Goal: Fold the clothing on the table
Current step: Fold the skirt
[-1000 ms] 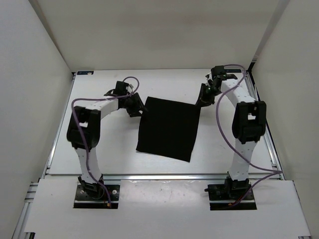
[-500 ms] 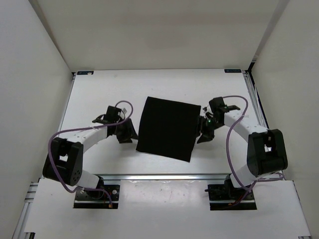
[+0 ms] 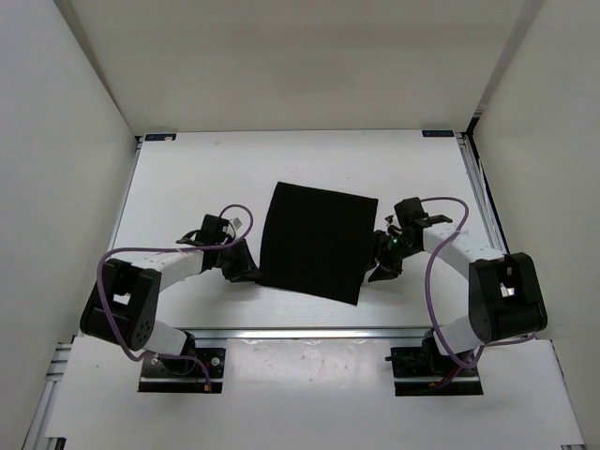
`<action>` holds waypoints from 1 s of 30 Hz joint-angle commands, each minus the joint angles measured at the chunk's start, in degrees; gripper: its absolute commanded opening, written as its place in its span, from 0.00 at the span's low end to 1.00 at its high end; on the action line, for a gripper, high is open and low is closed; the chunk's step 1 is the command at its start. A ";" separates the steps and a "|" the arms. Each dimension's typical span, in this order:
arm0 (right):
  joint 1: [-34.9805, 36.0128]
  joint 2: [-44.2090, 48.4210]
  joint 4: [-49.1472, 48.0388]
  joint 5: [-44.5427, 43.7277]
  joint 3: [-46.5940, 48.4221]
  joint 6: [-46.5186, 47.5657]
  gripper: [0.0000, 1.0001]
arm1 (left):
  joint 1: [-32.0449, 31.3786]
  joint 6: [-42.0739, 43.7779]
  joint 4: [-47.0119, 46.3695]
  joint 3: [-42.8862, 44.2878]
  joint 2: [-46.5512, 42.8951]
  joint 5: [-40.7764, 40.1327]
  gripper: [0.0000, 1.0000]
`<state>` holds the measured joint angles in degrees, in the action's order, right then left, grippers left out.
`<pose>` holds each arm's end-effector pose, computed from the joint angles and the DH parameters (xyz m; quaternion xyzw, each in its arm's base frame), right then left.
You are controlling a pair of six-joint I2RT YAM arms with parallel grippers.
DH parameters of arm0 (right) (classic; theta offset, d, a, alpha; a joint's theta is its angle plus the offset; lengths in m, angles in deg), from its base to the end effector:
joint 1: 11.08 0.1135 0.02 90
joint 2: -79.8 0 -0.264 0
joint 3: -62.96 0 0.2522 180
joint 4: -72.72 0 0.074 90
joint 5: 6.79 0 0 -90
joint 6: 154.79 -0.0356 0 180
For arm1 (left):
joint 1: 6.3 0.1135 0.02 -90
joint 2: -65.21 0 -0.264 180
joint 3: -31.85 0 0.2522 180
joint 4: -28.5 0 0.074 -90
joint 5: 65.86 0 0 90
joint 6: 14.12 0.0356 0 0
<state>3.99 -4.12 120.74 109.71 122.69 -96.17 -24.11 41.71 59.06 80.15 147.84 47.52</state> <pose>0.2416 0.0815 0.1719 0.1013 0.9570 0.2674 0.0490 0.2239 -0.0868 0.1365 -0.0924 0.9524 -0.2711 0.1047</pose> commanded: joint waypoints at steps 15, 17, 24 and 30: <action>4.79 -0.63 -7.18 -0.93 -7.92 -8.17 0.39 | -0.92 -0.28 -1.24 -2.29 0.69 2.12 0.00; 5.76 -1.85 -8.33 -0.22 -8.44 -8.00 0.36 | -0.74 -0.19 -1.42 -2.46 0.69 1.85 0.00; 8.04 -4.76 -10.96 0.66 -7.49 -8.35 0.22 | -0.48 -1.42 -3.61 -4.04 2.00 2.72 0.00; 3.48 -6.69 -5.89 -7.77 1.91 -1.86 0.01 | 1.72 -2.13 -7.30 0.07 4.99 3.43 0.00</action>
<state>10.02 -10.09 114.01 107.55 118.26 -101.79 -23.50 38.89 53.62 78.16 150.68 53.00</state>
